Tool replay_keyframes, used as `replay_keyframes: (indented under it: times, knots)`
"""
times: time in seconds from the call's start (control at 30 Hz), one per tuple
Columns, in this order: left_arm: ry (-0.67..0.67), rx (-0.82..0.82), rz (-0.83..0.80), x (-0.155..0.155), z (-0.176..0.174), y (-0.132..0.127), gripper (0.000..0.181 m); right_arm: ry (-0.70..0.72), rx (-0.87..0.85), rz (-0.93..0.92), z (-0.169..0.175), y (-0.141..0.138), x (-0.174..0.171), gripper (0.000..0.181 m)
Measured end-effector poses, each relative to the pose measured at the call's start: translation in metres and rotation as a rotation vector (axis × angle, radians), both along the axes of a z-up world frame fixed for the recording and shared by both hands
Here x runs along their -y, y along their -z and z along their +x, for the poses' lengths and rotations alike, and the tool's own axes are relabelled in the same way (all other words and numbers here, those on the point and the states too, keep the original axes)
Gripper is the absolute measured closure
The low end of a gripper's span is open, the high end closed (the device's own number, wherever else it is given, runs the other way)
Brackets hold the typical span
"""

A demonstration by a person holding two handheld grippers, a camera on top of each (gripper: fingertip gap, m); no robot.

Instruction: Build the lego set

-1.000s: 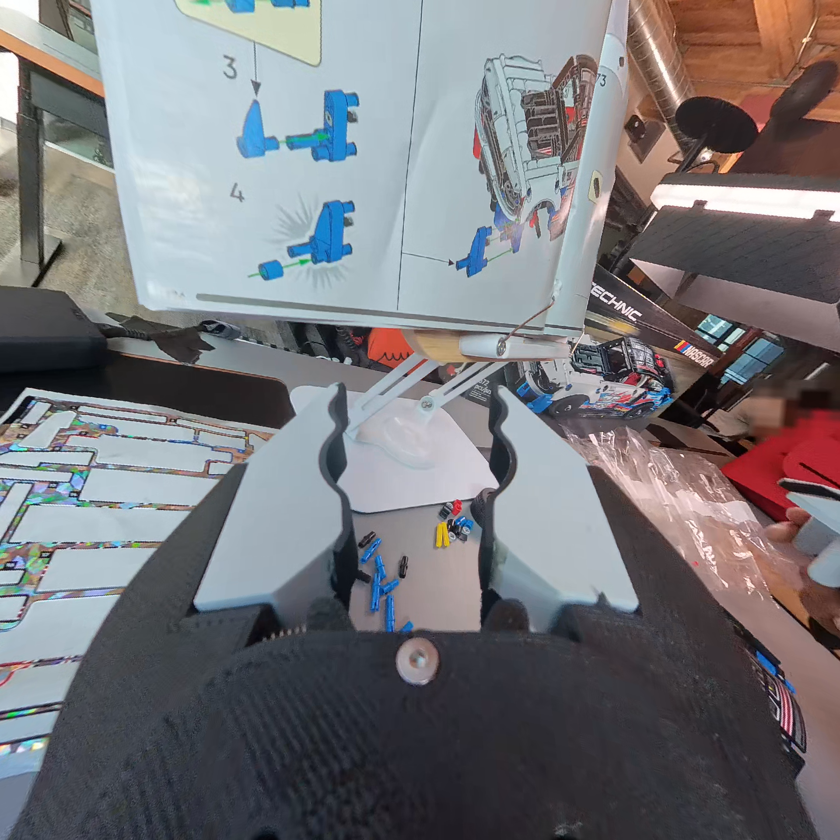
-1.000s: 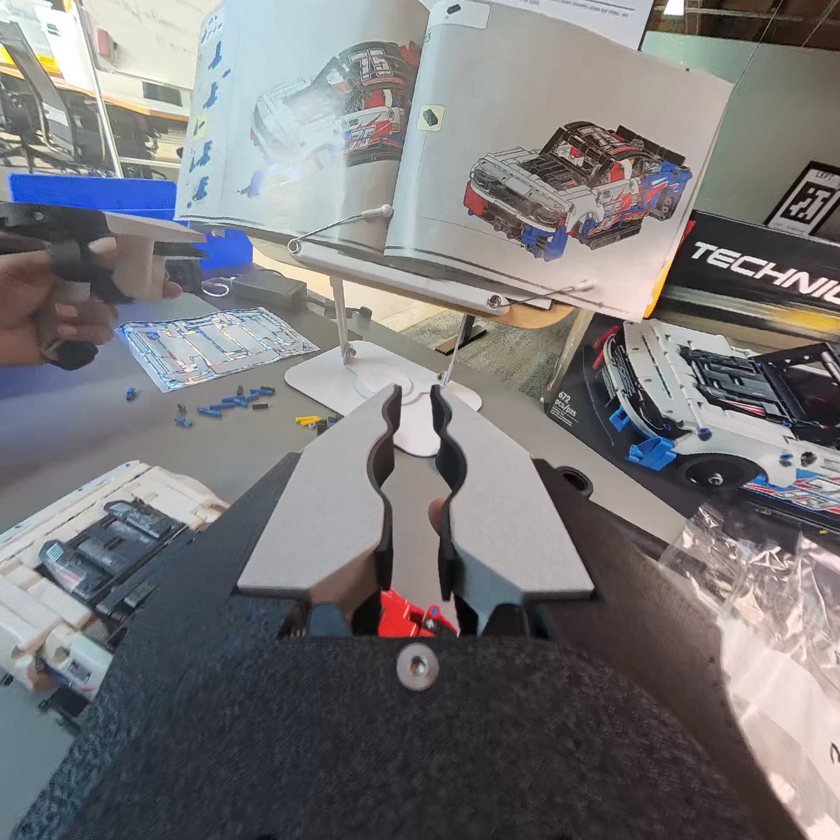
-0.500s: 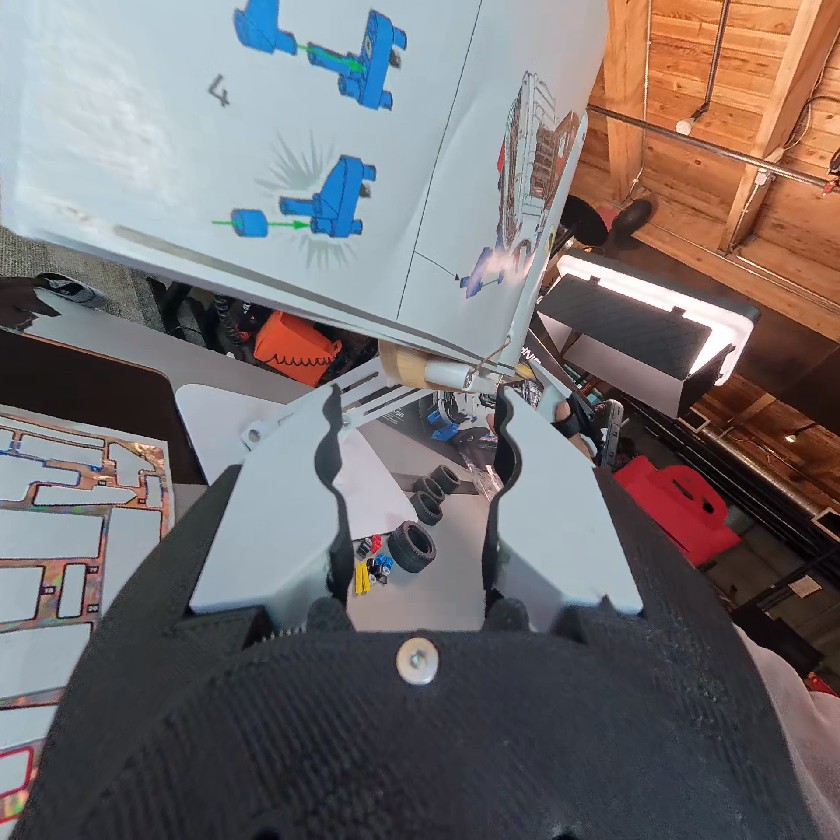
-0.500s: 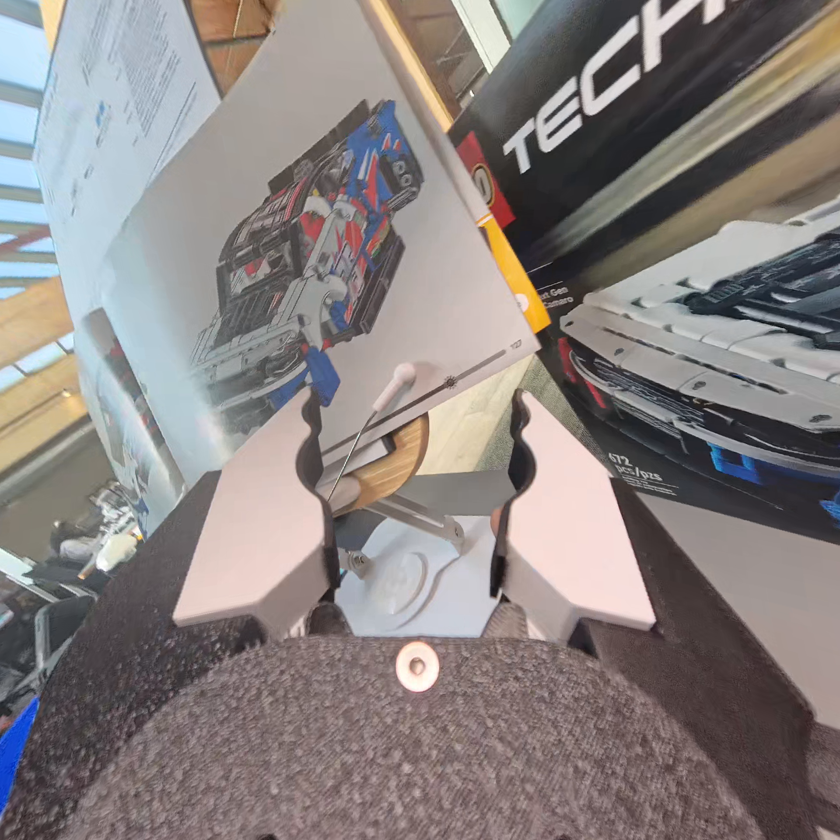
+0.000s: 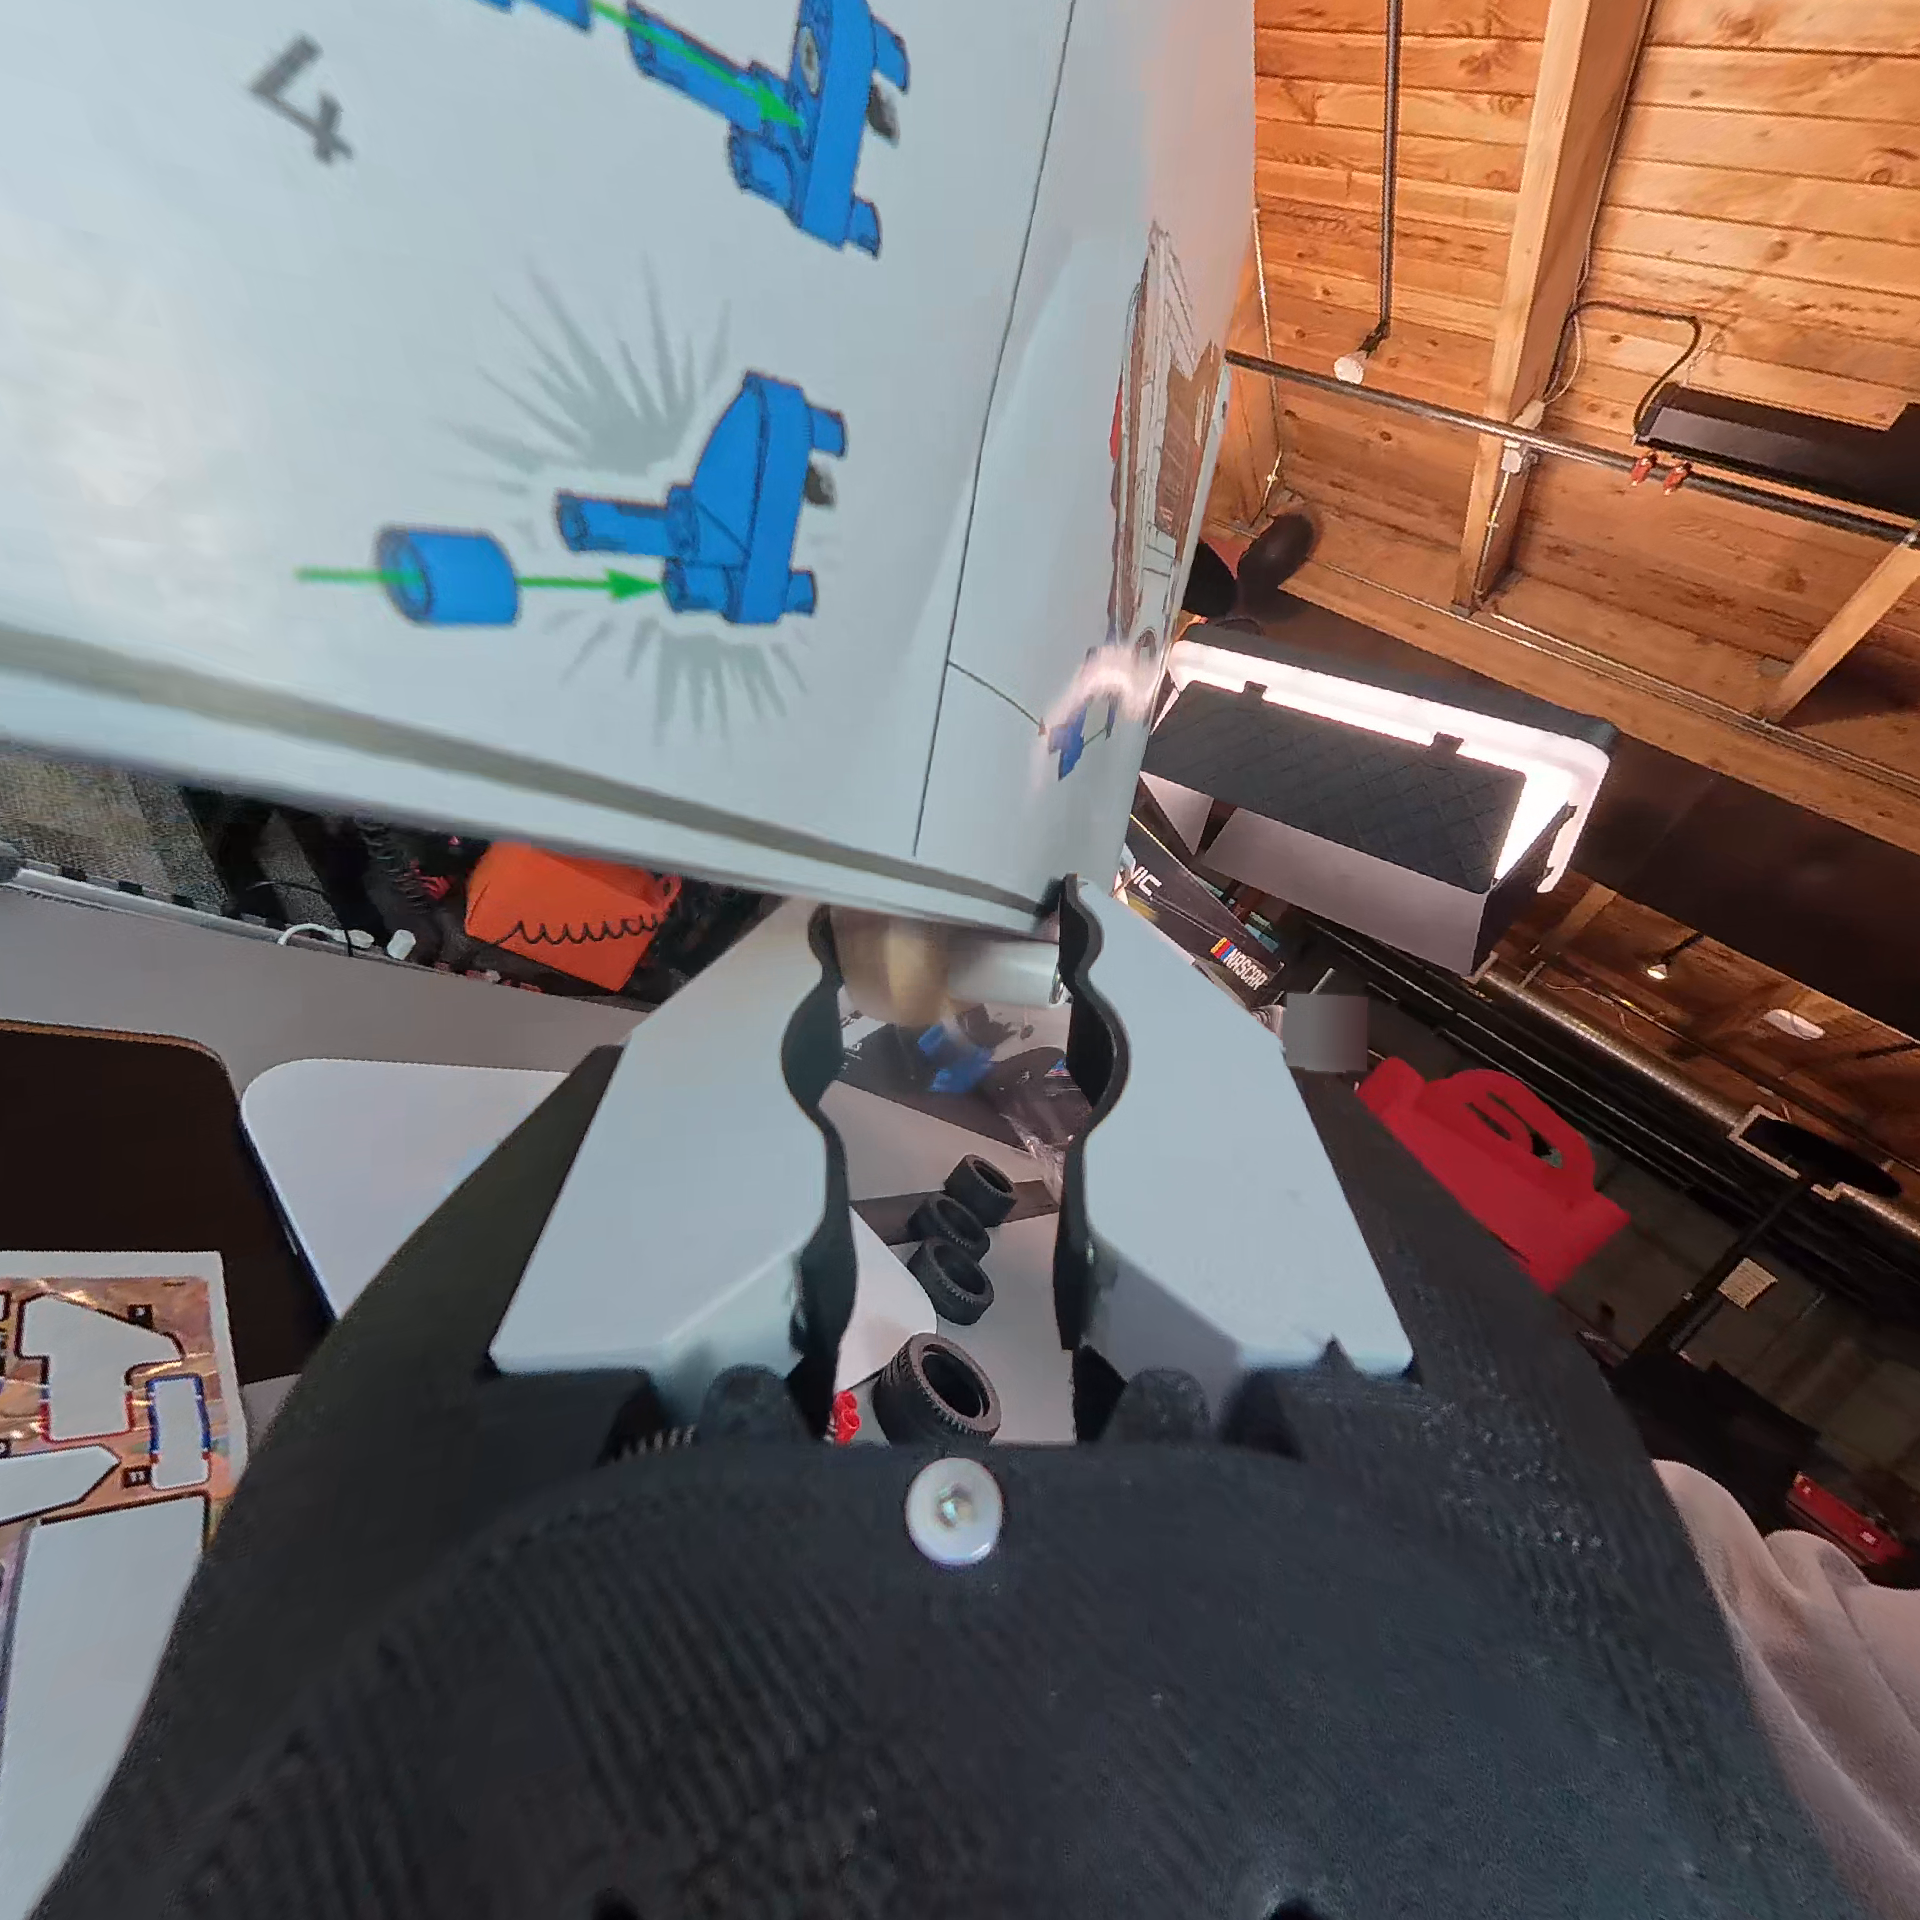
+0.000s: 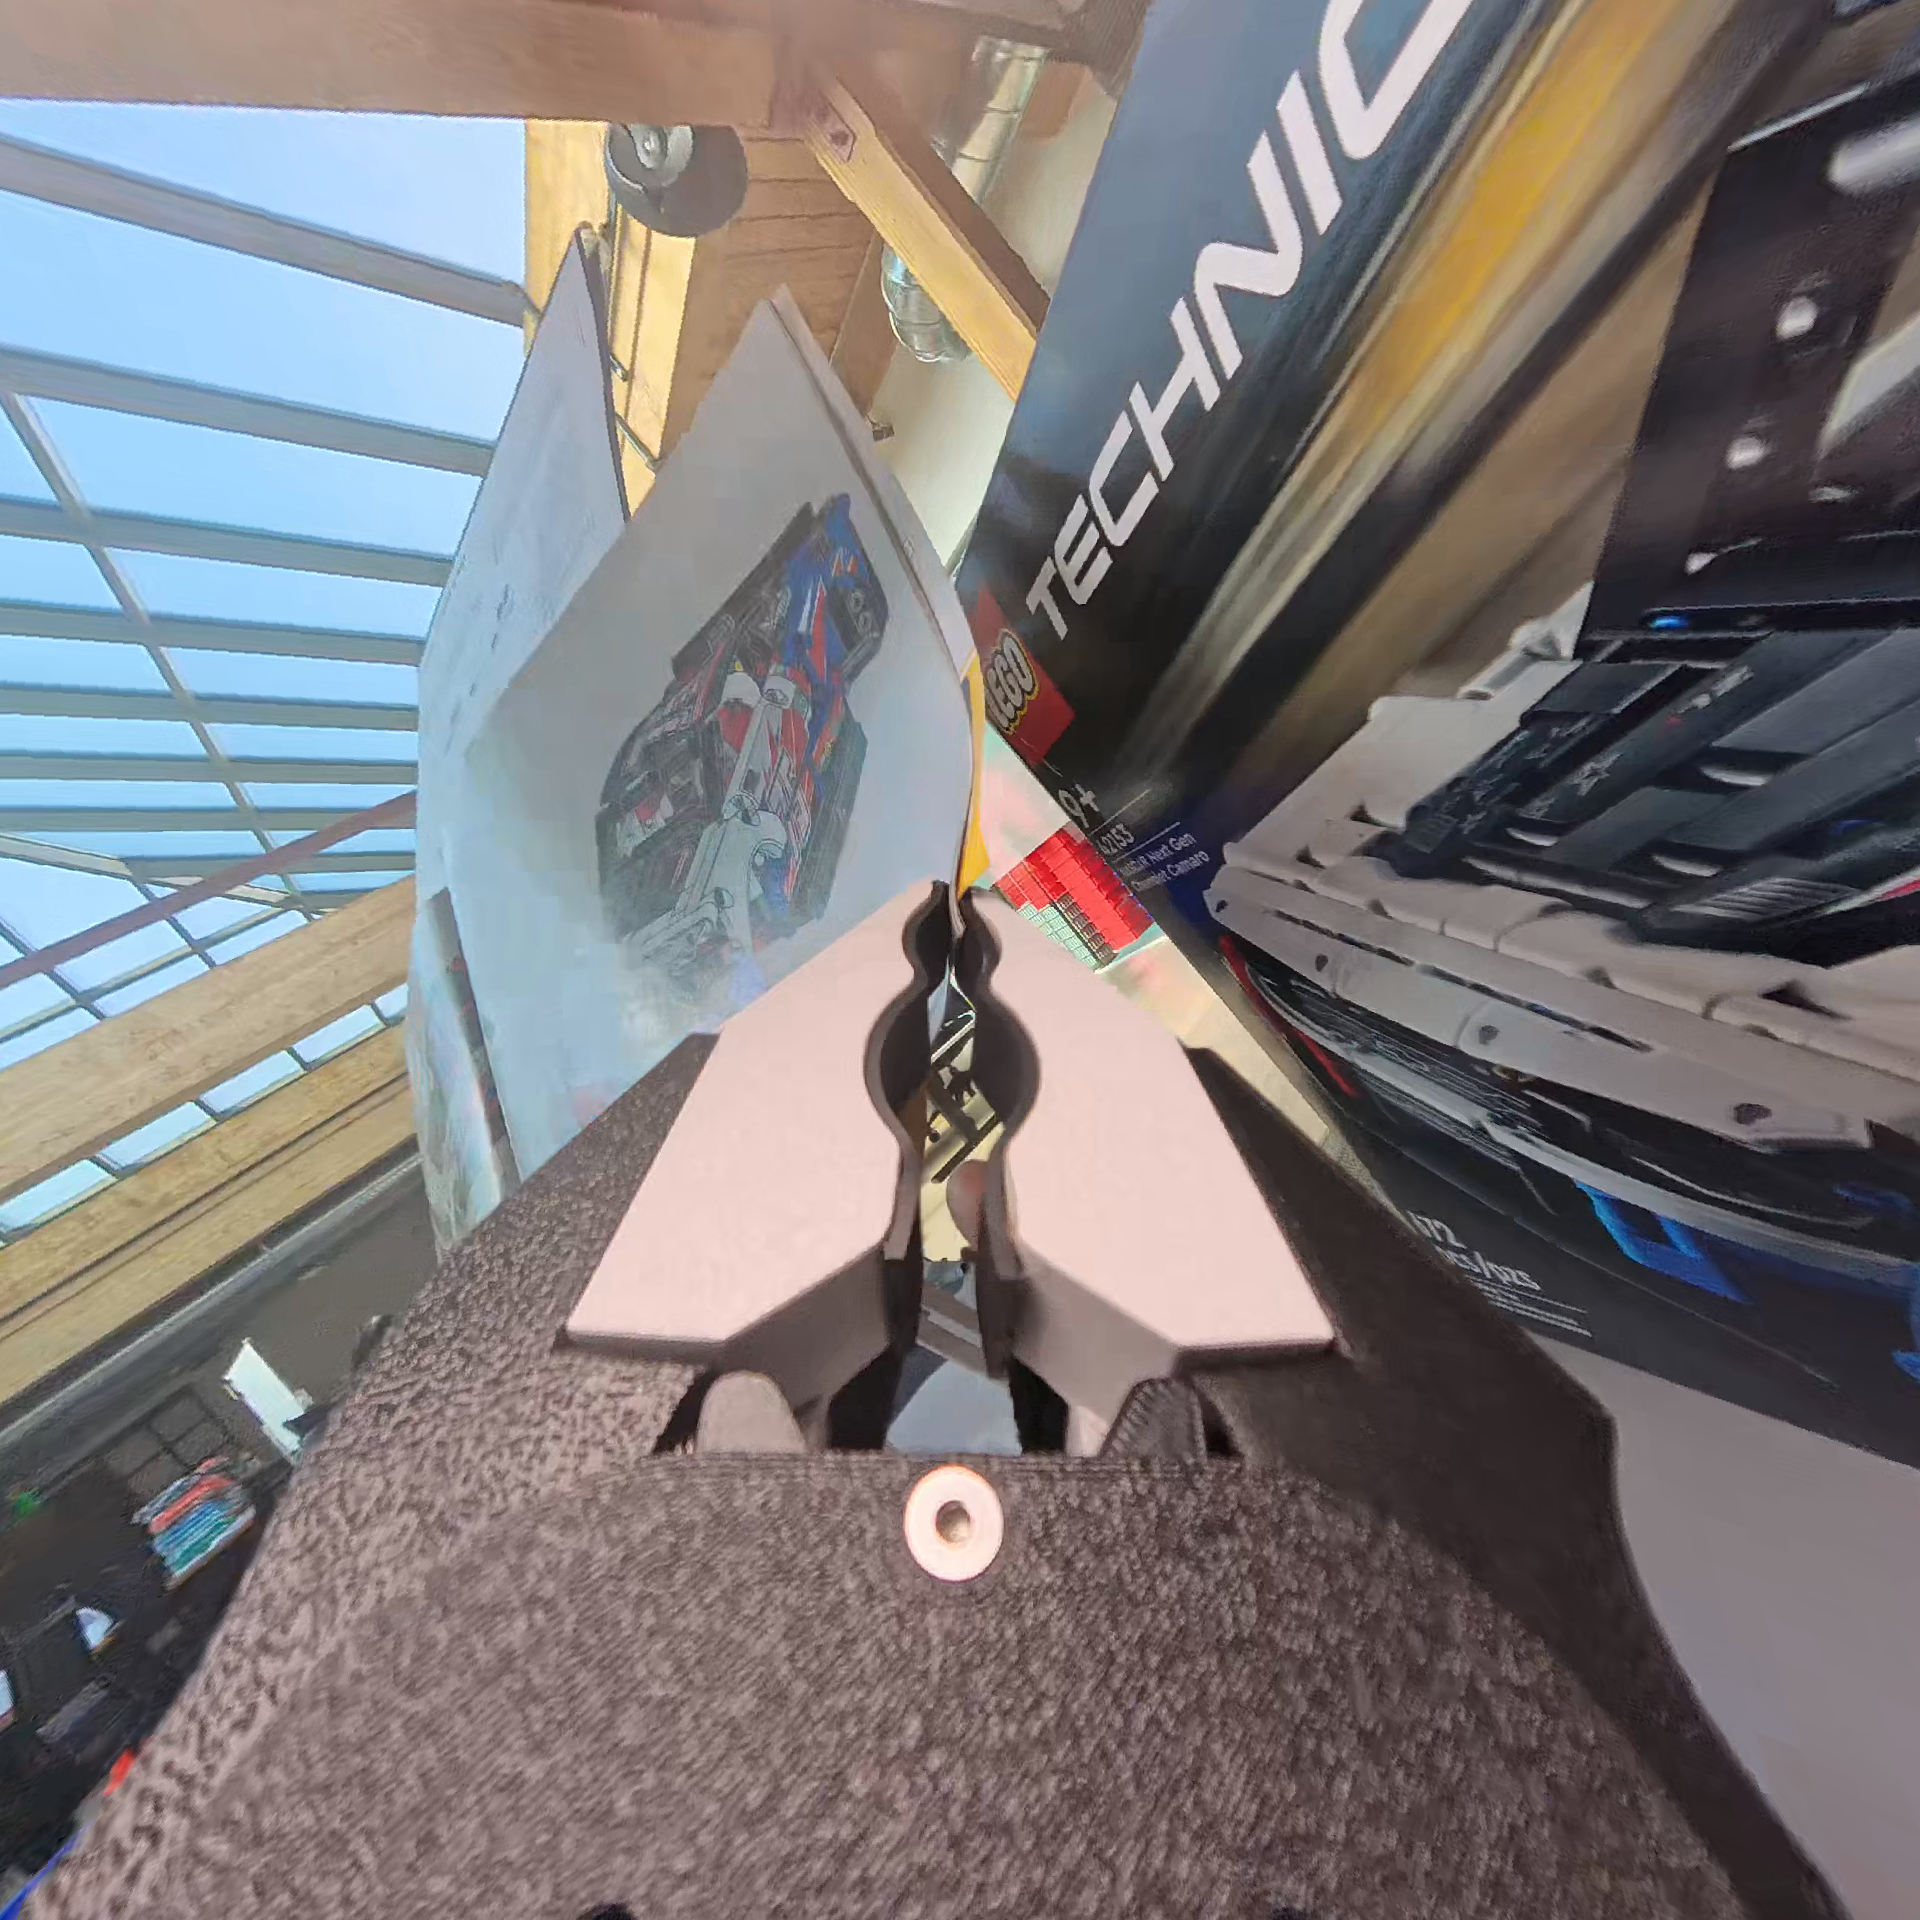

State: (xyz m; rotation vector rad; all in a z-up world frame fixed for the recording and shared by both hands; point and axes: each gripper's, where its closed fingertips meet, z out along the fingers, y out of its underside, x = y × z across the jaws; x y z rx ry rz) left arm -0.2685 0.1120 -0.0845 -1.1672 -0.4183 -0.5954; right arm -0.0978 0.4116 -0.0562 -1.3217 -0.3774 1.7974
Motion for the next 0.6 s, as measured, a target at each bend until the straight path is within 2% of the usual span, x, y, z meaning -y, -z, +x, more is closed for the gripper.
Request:
replay_keyframes:
  times: [0.13,0.37,0.5,0.53,0.6]
  knots:
    - [-0.021,0.009,-0.007,0.001,-0.002,-0.001,0.143,0.087,0.006,0.008,0.014,0.007,-0.009,0.181]
    - [-0.04,0.032,-0.014,0.002,-0.006,-0.002,0.148,0.16,0.084,-0.011,0.011,0.023,-0.025,0.181]
    - [-0.057,-0.005,-0.045,0.001,-0.004,-0.001,0.145,0.138,0.082,-0.032,0.009,0.027,-0.025,0.181]
    - [-0.058,-0.013,-0.049,0.001,-0.004,-0.001,0.144,0.117,0.079,-0.047,0.01,0.027,-0.023,0.178]
    - [-0.064,-0.022,-0.056,0.001,-0.004,-0.001,0.144,0.061,0.095,-0.066,0.011,0.026,-0.017,0.148]
